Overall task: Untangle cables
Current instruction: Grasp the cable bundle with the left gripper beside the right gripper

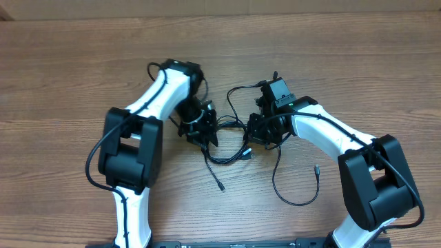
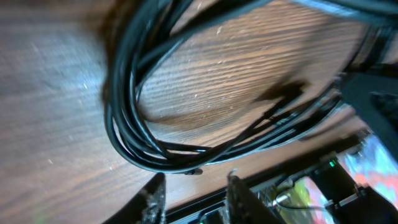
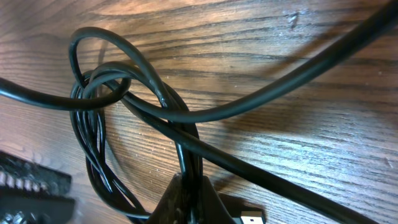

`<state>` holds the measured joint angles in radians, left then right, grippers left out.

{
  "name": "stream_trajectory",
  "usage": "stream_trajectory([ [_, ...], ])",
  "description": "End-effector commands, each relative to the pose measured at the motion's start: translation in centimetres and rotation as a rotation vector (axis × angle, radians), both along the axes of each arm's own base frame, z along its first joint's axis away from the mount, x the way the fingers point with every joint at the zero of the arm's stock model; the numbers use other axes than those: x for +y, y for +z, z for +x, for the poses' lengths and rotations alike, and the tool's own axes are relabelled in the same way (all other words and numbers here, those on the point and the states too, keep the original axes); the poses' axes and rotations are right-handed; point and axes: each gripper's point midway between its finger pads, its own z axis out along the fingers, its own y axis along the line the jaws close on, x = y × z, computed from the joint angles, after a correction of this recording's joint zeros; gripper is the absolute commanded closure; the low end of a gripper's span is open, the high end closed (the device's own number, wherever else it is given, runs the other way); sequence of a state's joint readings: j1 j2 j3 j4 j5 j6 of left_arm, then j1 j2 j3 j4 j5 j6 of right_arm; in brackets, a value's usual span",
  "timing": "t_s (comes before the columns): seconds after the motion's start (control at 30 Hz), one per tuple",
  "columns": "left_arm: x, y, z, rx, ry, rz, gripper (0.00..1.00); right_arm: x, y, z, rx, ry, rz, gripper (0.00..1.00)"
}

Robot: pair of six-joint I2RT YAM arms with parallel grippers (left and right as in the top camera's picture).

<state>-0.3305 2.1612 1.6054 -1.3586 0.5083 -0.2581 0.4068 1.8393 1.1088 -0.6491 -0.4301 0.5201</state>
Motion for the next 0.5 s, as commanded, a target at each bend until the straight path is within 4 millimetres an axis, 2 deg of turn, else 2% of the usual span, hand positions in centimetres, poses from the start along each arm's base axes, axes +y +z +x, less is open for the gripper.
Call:
stream_trajectory([
  [0.0,0.1,-0.6,-0.3,0.022,0.081,0.168,0.53,-0.2,0.2,0.2,-0.011,-0.016,-0.010,0.96],
  [0.3,-0.5,-0.8,-1.7,0.075,0.211,0.344,0.54,-0.3,0.1,0.3,-0.017,-0.018,-0.020,0.96],
  [0.47,0.1,-1.2,-1.7,0.076,0.344,0.488,0.54,-0.2,0.2,0.4,-0.023,-0.019,-0.017,0.96],
])
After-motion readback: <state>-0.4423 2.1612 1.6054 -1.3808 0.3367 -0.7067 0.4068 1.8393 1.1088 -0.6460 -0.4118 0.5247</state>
